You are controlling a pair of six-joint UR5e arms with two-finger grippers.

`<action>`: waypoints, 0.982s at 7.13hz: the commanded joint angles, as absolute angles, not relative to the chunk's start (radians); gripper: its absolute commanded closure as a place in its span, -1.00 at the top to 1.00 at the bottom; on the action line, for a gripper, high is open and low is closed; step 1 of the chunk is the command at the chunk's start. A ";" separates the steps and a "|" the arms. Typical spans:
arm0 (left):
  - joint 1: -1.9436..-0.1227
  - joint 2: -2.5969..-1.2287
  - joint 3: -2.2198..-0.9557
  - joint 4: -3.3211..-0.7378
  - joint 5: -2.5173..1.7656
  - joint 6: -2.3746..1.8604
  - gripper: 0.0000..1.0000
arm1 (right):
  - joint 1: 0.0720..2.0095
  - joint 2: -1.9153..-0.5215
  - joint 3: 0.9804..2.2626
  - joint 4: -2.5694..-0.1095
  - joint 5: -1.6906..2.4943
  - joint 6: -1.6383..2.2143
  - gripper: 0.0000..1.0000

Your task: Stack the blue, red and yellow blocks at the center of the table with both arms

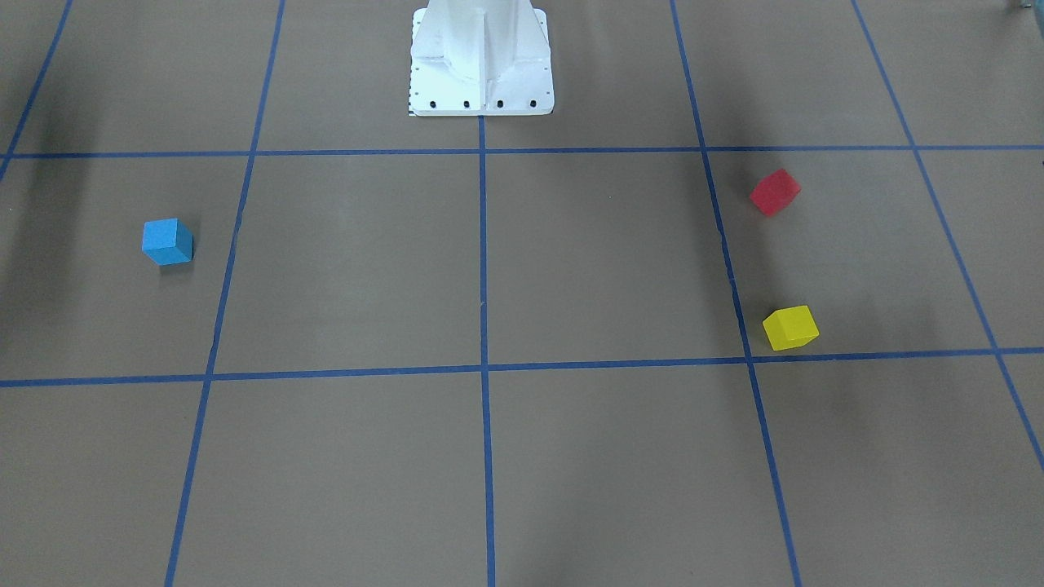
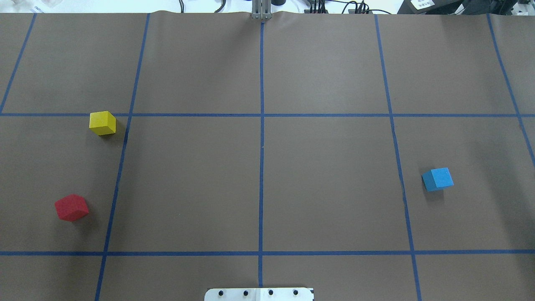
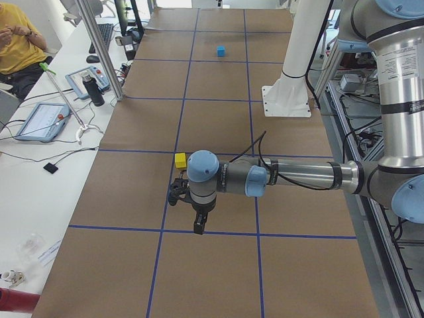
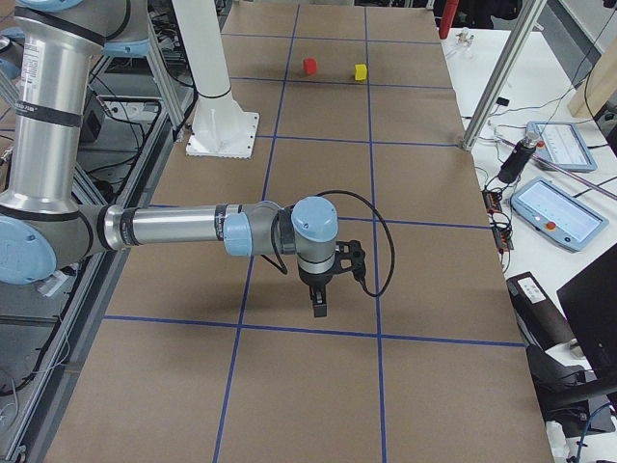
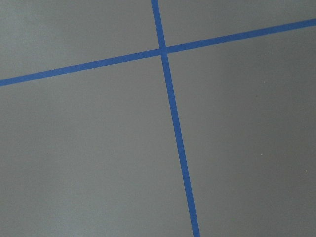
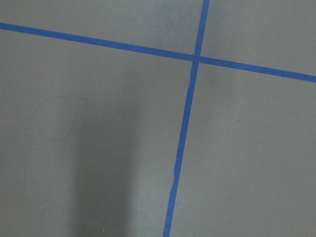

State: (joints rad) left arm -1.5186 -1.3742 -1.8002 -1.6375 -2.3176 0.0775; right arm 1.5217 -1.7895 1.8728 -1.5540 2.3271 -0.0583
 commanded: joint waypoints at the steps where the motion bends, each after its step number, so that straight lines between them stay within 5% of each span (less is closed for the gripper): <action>1: -1.519 -1.374 -1.816 -1.637 -2.318 0.075 0.99 | 1.522 -1.790 1.875 -1.551 2.327 -0.058 0.99; 7: -1.525 -1.430 -1.894 -1.644 -2.310 0.066 0.99 | 1.523 -1.724 1.835 -1.376 2.327 -0.052 0.99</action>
State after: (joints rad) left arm -1.5228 -1.4118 -1.8719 -1.6406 -2.3118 0.0654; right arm 1.5230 -1.7432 1.8519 -1.4254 2.3237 -0.0564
